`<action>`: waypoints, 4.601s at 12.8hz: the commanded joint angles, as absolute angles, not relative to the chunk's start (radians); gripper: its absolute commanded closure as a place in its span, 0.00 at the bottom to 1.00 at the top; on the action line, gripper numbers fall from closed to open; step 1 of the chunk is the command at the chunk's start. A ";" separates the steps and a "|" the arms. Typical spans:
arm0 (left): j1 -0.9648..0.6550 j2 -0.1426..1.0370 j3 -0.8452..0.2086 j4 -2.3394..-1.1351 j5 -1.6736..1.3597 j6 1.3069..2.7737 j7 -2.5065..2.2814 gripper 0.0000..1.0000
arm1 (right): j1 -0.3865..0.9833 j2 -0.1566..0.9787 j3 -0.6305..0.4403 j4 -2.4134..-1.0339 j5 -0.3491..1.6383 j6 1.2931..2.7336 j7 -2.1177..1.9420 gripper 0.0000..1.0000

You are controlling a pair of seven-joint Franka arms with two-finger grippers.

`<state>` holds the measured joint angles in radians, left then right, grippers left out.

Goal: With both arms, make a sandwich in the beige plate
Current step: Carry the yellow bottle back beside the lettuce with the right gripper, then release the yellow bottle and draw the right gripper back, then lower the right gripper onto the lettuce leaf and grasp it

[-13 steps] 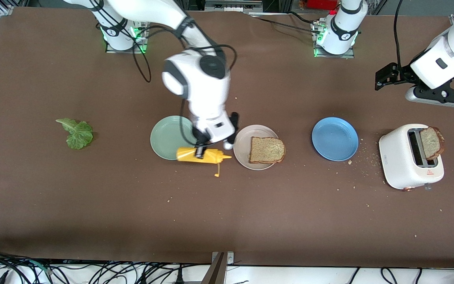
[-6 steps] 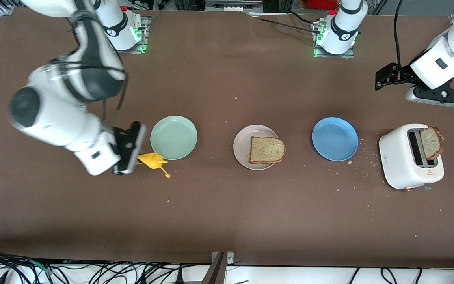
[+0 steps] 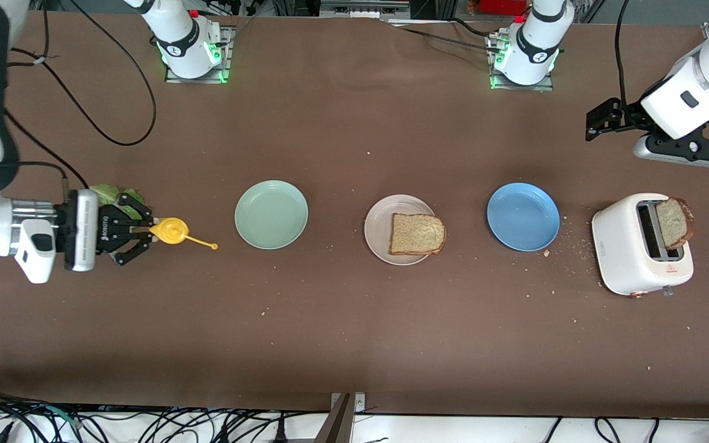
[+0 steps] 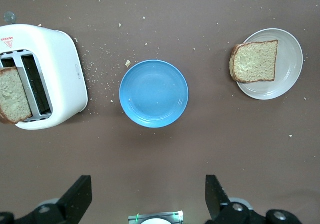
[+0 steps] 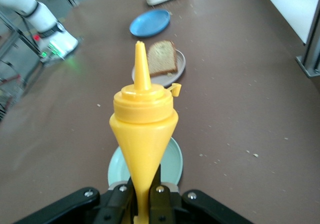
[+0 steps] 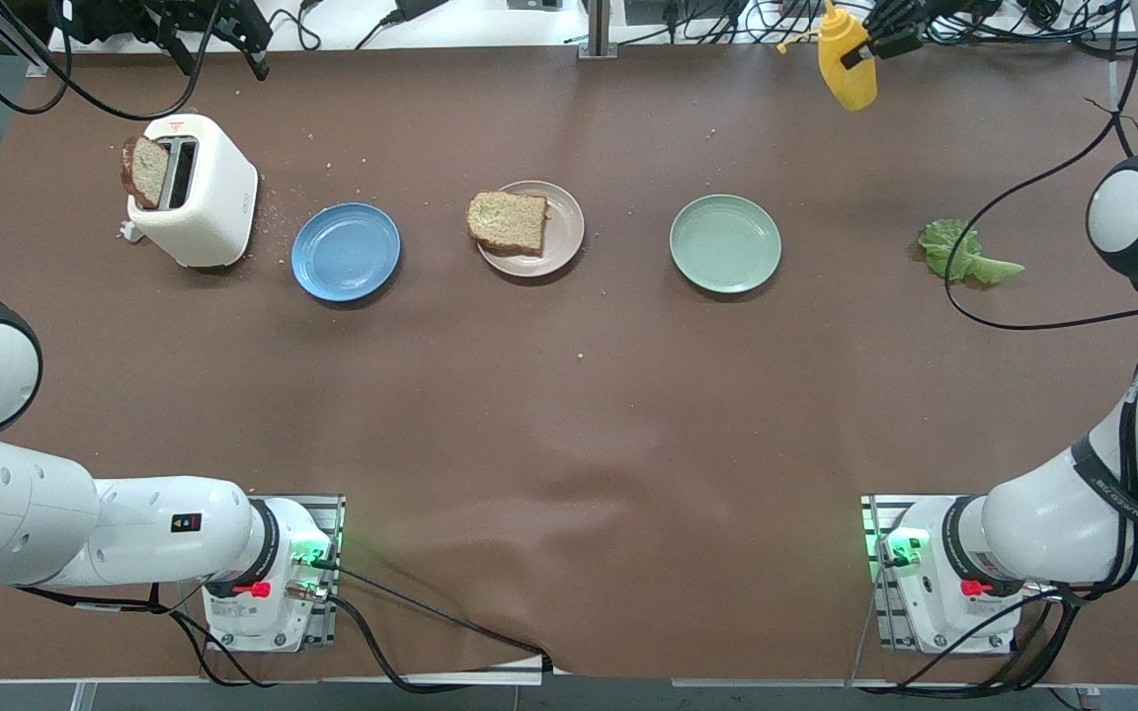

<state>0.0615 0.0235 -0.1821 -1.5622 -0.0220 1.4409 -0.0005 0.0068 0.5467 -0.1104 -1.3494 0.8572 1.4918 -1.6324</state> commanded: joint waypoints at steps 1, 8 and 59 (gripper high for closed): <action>0.058 0.040 -0.179 -1.526 -0.034 1.416 -0.014 0.00 | -0.063 0.529 -0.087 -1.501 0.965 1.441 -1.805 1.00; 0.060 0.040 -0.179 -1.526 -0.035 1.416 -0.014 0.00 | -0.161 0.623 -0.089 -1.741 1.051 1.419 -2.316 1.00; 0.063 0.040 -0.179 -1.528 -0.035 1.414 -0.014 0.00 | -0.035 0.405 -0.250 -2.075 0.206 2.283 -1.223 0.02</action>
<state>0.0633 0.0243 -0.1817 -1.5619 -0.0220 1.4398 -0.0062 -0.0362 0.4537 -0.2641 -2.0158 0.2196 2.2670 -1.2337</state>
